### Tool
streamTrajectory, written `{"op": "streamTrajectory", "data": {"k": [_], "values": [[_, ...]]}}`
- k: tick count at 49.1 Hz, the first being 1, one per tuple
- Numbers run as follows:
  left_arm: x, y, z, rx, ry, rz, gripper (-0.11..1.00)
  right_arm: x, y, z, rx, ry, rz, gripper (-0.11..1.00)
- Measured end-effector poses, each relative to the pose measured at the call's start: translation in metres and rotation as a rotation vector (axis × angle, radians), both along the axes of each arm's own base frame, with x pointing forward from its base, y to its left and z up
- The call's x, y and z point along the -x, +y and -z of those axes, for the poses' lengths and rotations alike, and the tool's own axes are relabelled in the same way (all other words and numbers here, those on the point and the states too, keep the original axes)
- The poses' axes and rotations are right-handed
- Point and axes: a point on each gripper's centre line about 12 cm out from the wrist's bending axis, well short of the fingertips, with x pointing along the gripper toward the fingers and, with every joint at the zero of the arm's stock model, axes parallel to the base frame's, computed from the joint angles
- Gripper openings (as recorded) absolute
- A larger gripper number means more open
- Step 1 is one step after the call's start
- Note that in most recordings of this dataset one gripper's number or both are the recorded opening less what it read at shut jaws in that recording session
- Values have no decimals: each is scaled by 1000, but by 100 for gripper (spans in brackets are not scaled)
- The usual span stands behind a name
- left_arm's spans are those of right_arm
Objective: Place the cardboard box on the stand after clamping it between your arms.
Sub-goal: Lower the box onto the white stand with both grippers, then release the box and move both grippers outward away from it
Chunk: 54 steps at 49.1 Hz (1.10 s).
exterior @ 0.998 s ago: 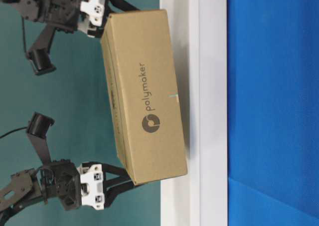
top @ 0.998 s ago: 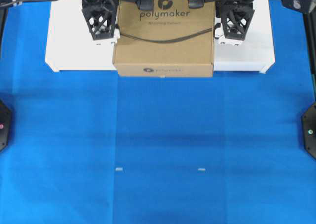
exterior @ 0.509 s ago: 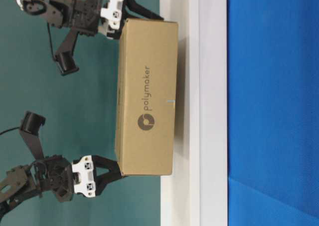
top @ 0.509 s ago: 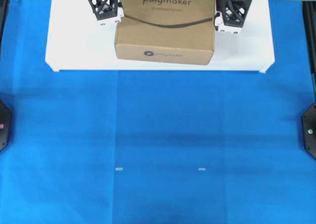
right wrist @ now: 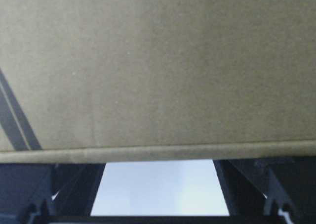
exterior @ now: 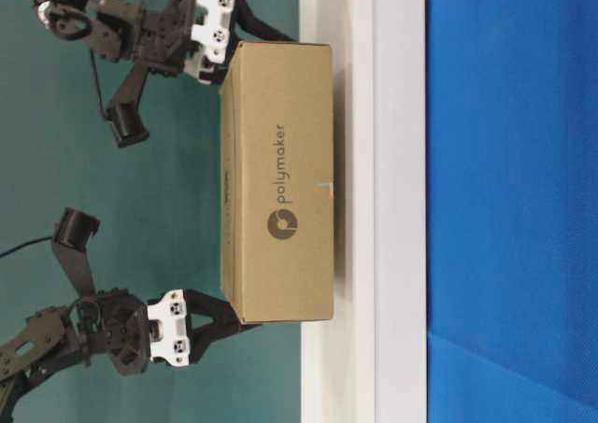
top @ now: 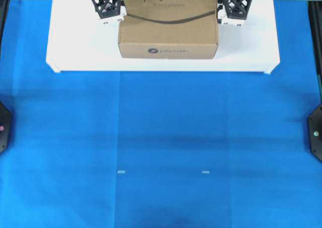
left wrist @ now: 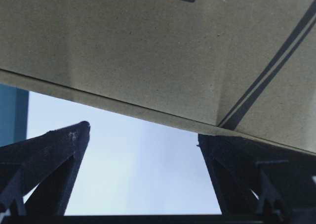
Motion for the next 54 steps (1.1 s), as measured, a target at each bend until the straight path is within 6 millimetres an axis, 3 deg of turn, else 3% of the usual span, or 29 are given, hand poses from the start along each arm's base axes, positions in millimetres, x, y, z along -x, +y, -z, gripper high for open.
{"op": "streamTrajectory", "data": {"k": [15, 32, 54], "values": [[-1, 0, 5, 6, 7, 0, 87, 2, -6, 15, -25, 15, -7, 100], [9, 3, 23, 2, -3, -11, 87, 0, -8, 18, -14, -13, 1, 100], [18, 2, 27, -44, -24, 32, 87, 16, -5, 24, -37, -23, 49, 100]]}}
